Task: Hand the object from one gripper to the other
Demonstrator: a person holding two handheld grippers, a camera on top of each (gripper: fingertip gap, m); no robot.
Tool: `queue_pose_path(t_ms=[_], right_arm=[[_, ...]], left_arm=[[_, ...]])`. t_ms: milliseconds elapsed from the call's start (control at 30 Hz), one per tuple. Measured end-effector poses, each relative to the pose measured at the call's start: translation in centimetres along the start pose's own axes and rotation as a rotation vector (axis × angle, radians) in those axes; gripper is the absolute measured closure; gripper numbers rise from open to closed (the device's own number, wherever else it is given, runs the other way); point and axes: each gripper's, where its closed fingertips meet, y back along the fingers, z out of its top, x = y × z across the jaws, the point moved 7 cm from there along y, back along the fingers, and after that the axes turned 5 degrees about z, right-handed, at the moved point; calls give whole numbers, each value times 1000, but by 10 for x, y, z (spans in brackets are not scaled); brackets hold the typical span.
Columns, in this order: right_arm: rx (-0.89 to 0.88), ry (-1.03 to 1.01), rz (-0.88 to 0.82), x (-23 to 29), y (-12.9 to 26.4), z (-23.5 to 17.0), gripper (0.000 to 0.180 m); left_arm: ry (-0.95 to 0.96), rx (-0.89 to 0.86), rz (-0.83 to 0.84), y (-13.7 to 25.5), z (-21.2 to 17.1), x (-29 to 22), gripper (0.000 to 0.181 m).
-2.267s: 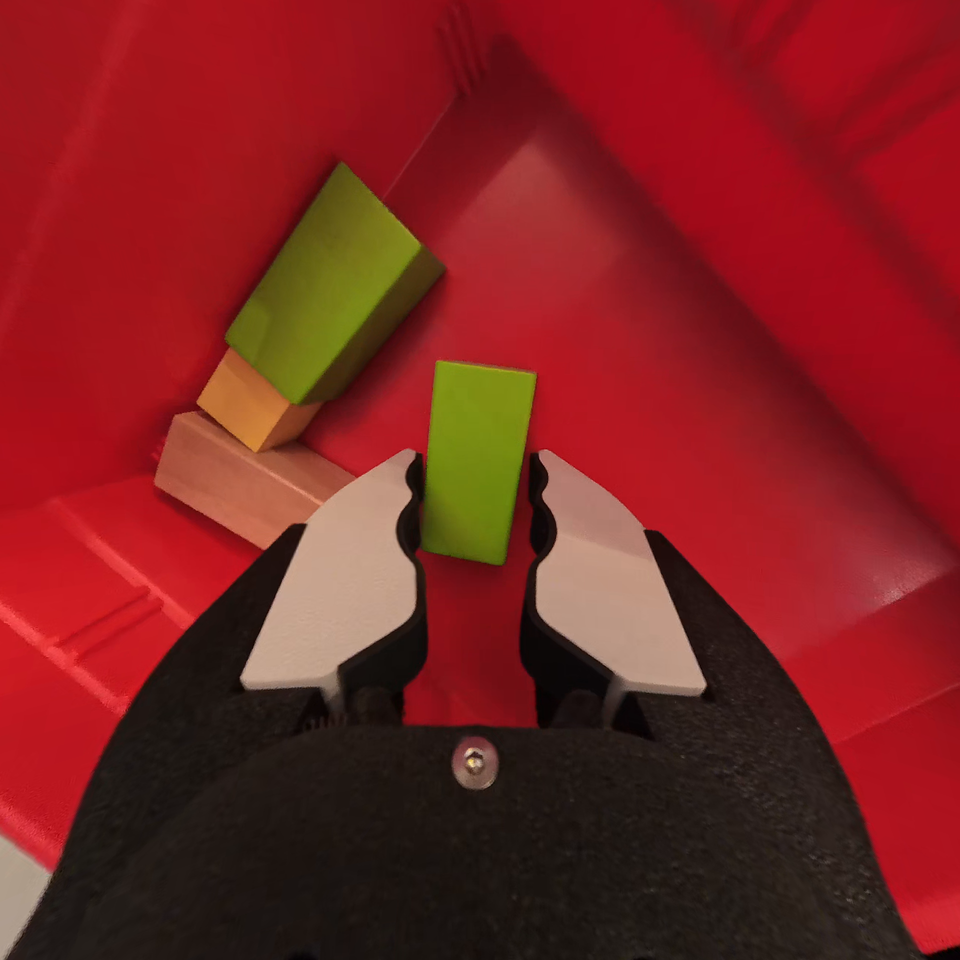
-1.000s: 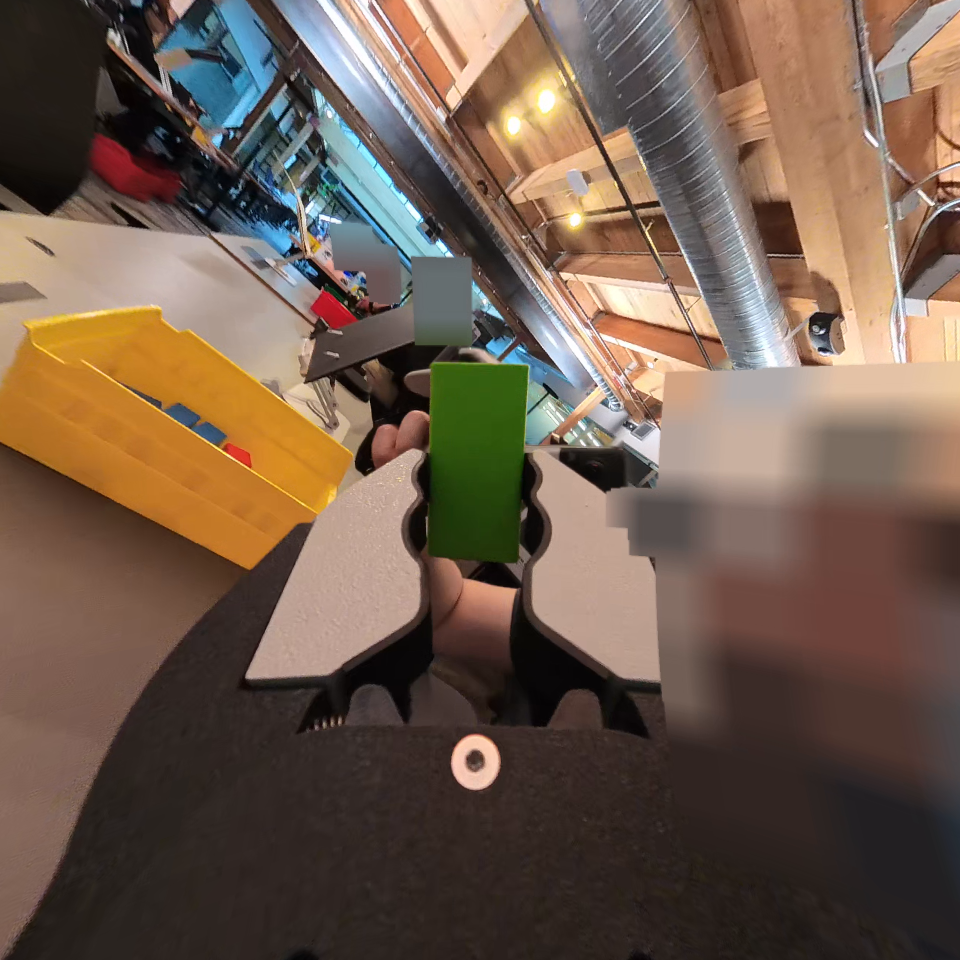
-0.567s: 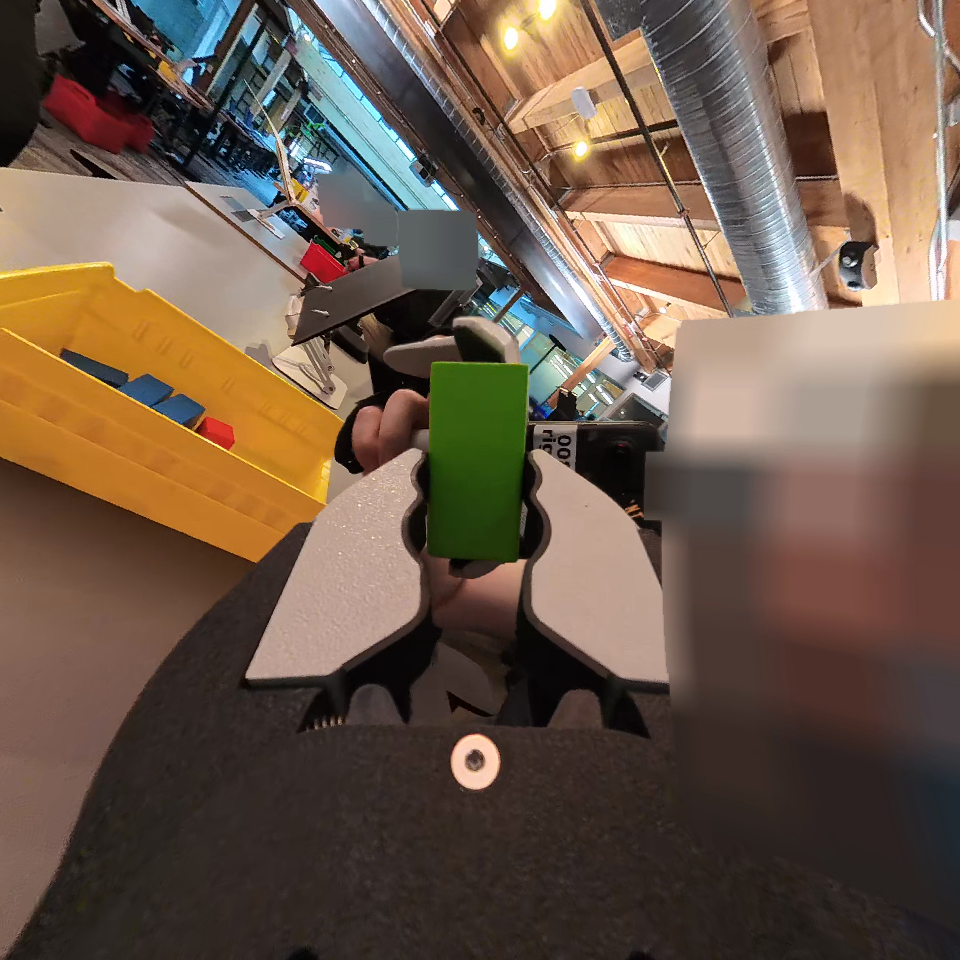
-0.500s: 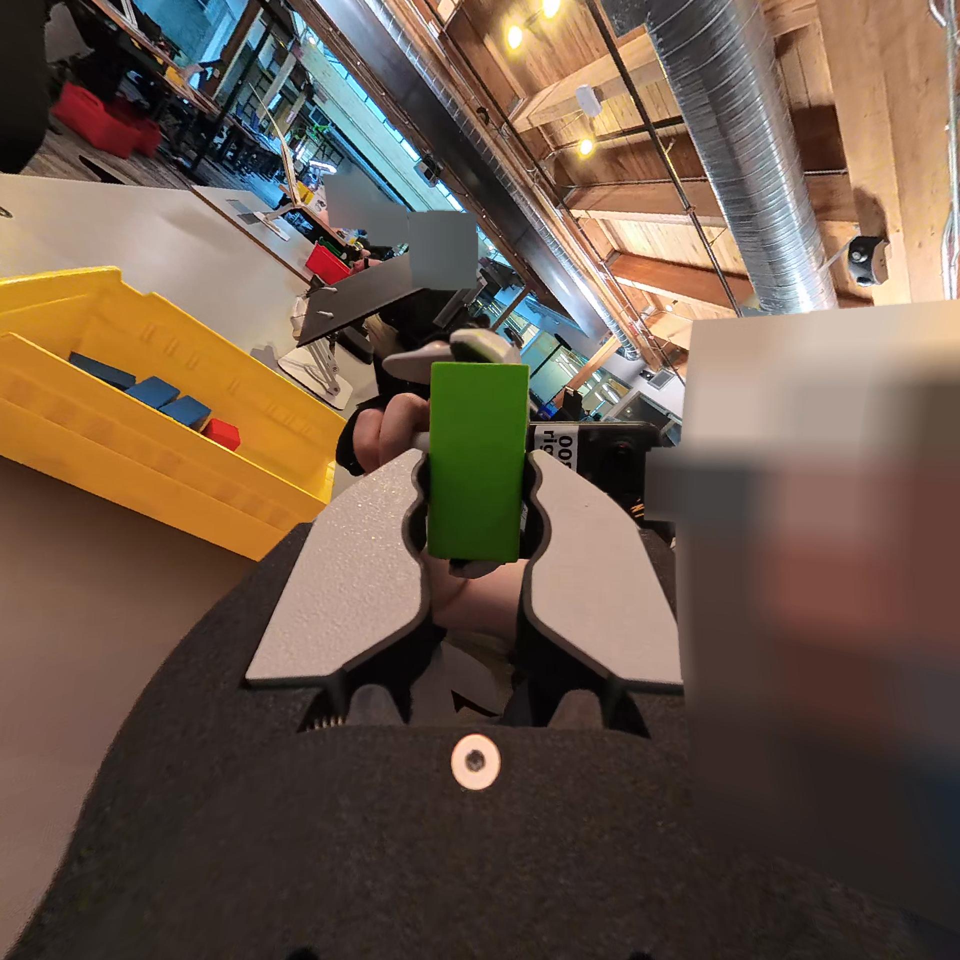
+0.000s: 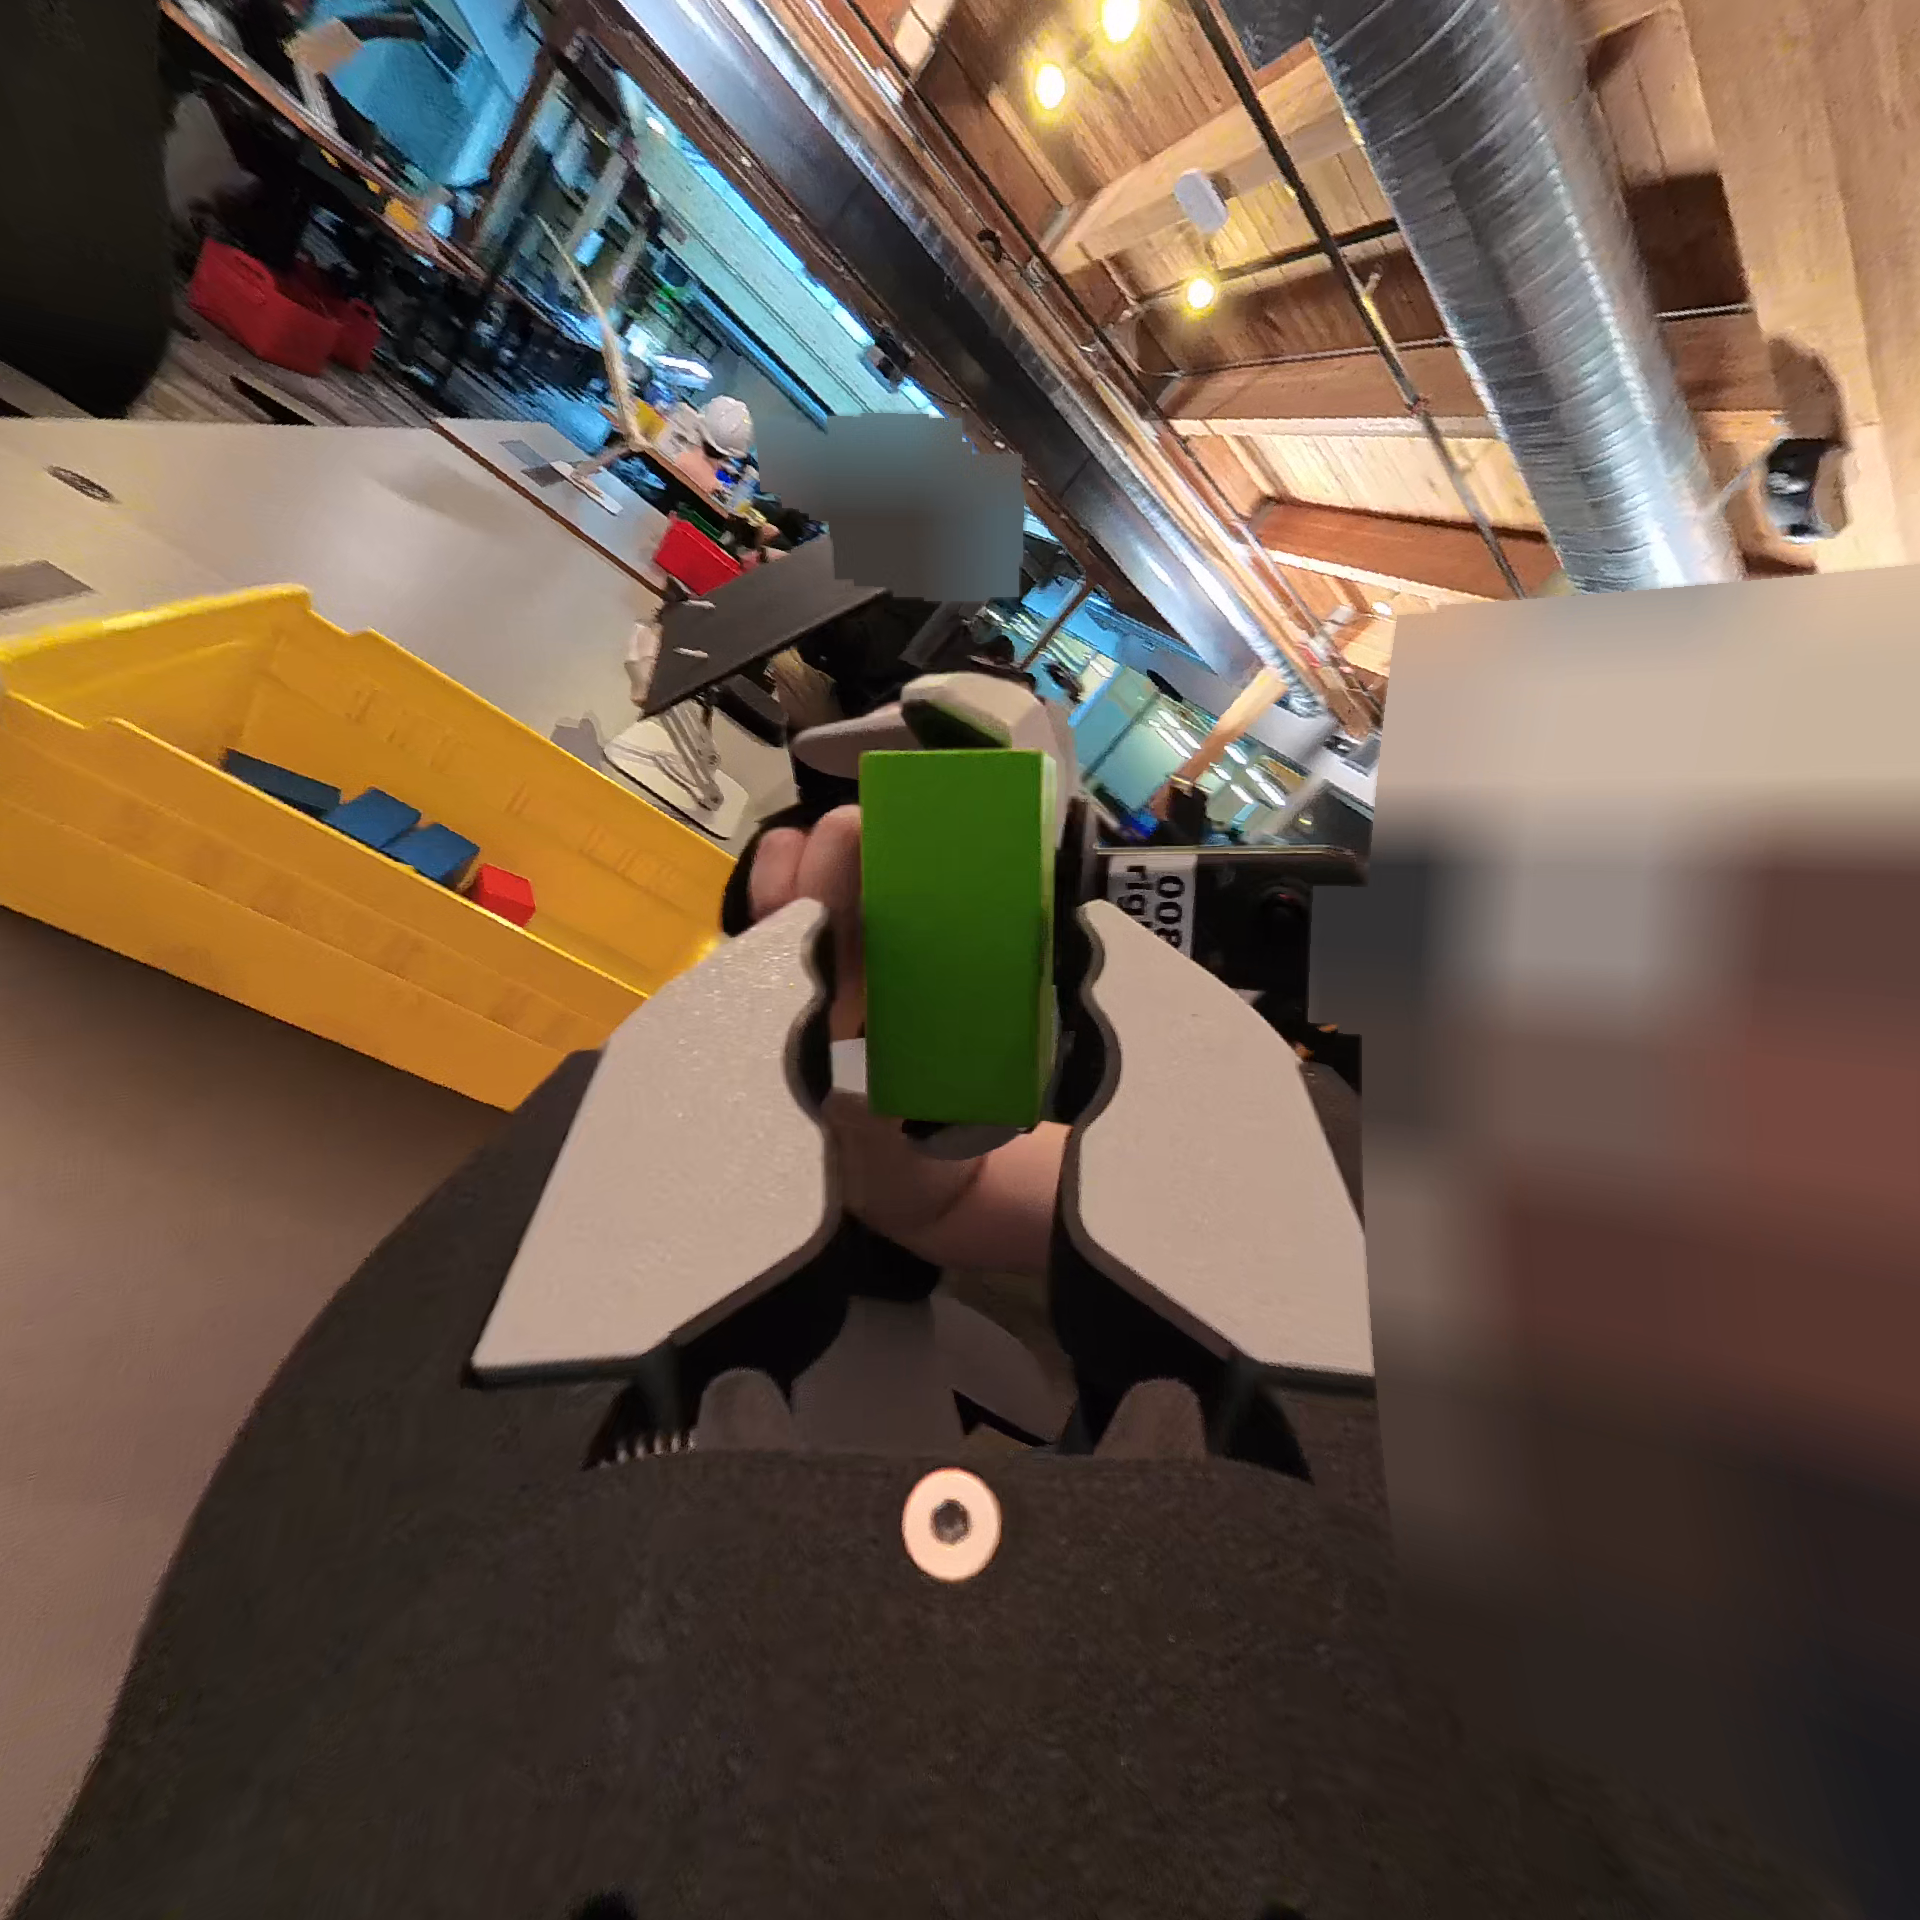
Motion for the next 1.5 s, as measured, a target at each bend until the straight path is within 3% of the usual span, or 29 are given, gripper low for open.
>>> queue_pose_path(t_ms=[100,167,333,533,833,1200,1500], right_arm=[[125,19,32,-12,8,-8,109],[311,-31,69,-32,26,-24,108],[883,-502,212,-62,116,-117,108],[1381,-901,326,-34,192,-211,109],[1613,-1237,323,-8,211,-254,109],[1740,-1292,232,-1,213,-283,109],[1746,-1314,143,-4,212,-295,109]], left_arm=[[-79,-24,129,13,8,2,132],[-130,-35,197,25,14,-1,133],[-205,-49,235,47,24,-20,139],[-219,-97,226,65,31,-31,143],[-249,-119,225,74,34,-42,146],[-254,-120,213,74,34,-47,147],[-255,-125,207,75,34,-48,148]])
